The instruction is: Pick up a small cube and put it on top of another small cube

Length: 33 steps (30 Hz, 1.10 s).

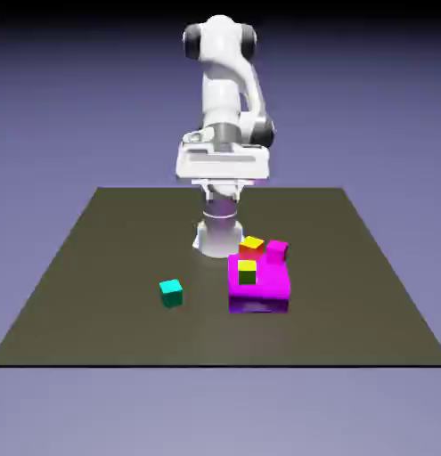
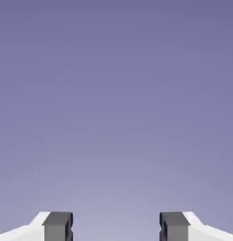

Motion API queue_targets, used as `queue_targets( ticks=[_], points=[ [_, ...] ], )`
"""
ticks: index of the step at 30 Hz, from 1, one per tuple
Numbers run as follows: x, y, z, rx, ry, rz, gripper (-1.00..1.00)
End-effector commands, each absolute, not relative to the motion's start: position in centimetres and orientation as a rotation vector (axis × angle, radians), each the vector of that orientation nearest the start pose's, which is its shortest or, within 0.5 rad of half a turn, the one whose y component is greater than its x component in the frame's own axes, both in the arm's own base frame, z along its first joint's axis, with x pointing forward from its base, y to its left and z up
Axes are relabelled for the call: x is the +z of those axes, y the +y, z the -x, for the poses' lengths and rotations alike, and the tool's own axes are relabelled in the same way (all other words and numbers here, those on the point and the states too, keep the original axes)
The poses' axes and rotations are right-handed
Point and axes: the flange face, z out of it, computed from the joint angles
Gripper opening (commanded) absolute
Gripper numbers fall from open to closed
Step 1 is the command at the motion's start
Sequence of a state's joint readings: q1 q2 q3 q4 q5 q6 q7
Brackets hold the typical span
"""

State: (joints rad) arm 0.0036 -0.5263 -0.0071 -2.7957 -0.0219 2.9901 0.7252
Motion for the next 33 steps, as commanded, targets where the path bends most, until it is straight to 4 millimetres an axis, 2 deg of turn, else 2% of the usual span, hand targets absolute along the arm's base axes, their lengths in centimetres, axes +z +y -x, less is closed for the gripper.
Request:
queue_targets(
  ticks=[1, 5, 10, 14, 19, 21, 25, 26, 27, 28, 32, 33],
  points=[
    [42.7, -0.4, -40.2, -0.902, 0.947, 2.626, 0.00],
    [37.0, -2.3, -41.5, -0.610, 0.931, 2.860, 0.00],
    [29.7, -5.0, -41.6, -0.175, 0.882, 3.092, 0.00],
    [24.1, -7.5, -40.4, 0.222, 0.817, 3.215, 0.00],
    [17.8, -10.8, -37.6, 0.765, 0.705, 3.273, 0.00],
    [17.4, -11.0, -37.4, 0.795, 0.698, 3.272, 0.00],
    [11.8, -11.9, -35.3, 0.795, 0.699, 3.273, 0.00],
    [11.2, -11.9, -35.0, 0.795, 0.698, 3.272, 0.00],
    [11.2, -11.9, -35.0, 0.795, 0.698, 3.272, -1.00],
    [11.2, -11.9, -35.0, 0.795, 0.698, 3.272, -1.00],
    [16.8, -11.1, -37.2, 0.795, 0.699, 3.273, -1.00],
    [18.1, -10.1, -37.5, 0.792, 0.703, 3.271, -1.00]
  ],
)
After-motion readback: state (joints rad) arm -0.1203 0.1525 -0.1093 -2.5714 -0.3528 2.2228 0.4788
